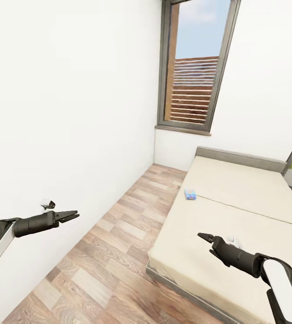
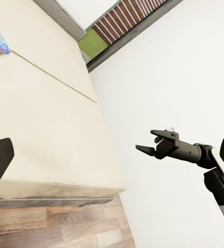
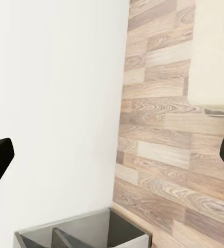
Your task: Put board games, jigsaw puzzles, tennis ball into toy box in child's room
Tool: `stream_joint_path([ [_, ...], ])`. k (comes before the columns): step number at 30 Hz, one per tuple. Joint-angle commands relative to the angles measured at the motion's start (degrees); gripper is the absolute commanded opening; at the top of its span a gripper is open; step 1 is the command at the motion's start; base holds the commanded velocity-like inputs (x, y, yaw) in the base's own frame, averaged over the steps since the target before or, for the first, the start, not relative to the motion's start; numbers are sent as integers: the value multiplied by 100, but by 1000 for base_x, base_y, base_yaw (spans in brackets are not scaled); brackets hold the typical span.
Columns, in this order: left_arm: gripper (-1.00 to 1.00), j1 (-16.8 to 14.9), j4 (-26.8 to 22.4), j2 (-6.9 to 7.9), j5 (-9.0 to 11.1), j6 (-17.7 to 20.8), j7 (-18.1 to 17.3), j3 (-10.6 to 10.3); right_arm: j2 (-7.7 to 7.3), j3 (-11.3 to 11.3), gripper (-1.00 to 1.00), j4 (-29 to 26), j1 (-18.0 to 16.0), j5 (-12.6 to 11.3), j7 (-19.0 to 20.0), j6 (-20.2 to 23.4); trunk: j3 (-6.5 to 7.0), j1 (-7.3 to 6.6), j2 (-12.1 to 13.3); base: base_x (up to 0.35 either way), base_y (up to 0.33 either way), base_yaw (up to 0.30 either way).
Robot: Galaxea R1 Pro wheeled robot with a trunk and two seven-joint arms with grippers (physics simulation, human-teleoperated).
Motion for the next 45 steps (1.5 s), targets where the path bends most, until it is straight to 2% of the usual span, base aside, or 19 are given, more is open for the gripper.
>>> stream_joint_path([
  [1,100,-5,2,7,39,60,-8,-27,1,-4,100,-4,-7,-57,-57,24,-7,5,-12,94,163,-160],
  [15,100,-5,2,4,36,60,-5,-28,1,-42,100,10,-7,-59,-55,25,-4,5,-12,178,120,-61],
  [32,100,-5,2,4,36,60,-6,-28,1,-45,100,63,-7,-58,-59,24,-99,5,-12,110,2,-208],
  [45,100,-5,2,1,34,60,-4,-36,1,-30,100,66,-7,-56,-60,24,-174,5,-12,14,10,-204],
])
